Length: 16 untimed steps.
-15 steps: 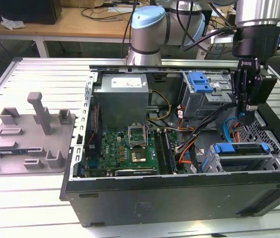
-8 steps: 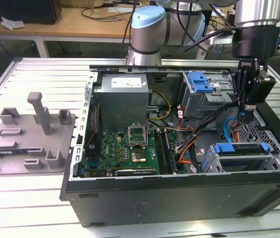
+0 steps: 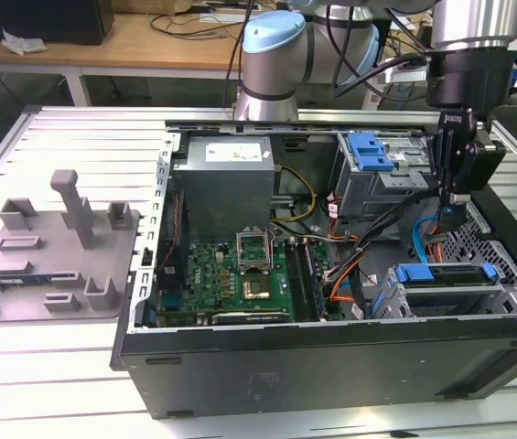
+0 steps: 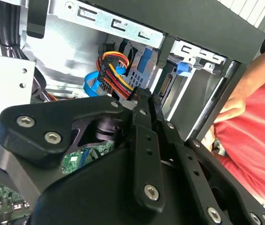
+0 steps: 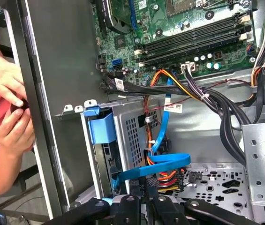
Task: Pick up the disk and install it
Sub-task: 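Insert the first disk wire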
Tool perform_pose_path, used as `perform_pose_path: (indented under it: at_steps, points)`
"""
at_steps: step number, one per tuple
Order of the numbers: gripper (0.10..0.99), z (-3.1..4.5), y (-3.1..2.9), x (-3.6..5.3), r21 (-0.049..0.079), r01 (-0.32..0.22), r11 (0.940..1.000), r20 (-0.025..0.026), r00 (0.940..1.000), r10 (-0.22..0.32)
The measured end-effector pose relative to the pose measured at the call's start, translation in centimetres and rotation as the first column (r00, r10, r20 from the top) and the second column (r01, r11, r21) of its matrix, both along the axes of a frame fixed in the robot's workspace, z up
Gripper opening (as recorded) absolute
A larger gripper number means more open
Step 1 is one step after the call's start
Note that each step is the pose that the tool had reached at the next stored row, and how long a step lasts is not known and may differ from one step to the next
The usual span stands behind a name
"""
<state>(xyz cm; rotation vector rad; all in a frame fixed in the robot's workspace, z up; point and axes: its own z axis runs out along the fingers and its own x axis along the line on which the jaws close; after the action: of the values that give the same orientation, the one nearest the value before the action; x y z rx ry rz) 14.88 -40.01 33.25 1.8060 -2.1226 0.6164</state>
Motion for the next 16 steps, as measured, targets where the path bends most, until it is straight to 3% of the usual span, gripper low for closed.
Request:
perform_pose_path:
  at_steps: [3,4,7,10,11,12,14,16]
  points:
    - [0.165,0.01,0.00,1.12,0.000,0.000,1.0000,-0.0039,1.0000,0.000]
    - [0.165,0.01,0.00,1.52,0.000,0.000,1.0000,-0.0079,1.0000,0.000]
    - [0.165,0.34,0.00,1.55,0.000,0.005,1.0000,-0.0162,0.9999,-0.005]
    - [0.165,1.17,-0.15,1.55,0.002,0.016,0.9999,-0.0260,0.9995,-0.016]
    - [0.165,1.31,-0.25,1.54,0.006,0.017,0.9998,-0.0265,0.9995,-0.016]
    - [0.165,1.38,-0.32,1.55,0.015,0.017,0.9997,-0.0267,0.9995,-0.016]
    - [0.165,1.49,-0.52,1.55,0.054,0.017,0.9984,-0.0273,0.9995,-0.015]
    - [0.165,1.67,-0.89,1.55,0.108,0.017,0.9940,-0.0281,0.9995,-0.014]
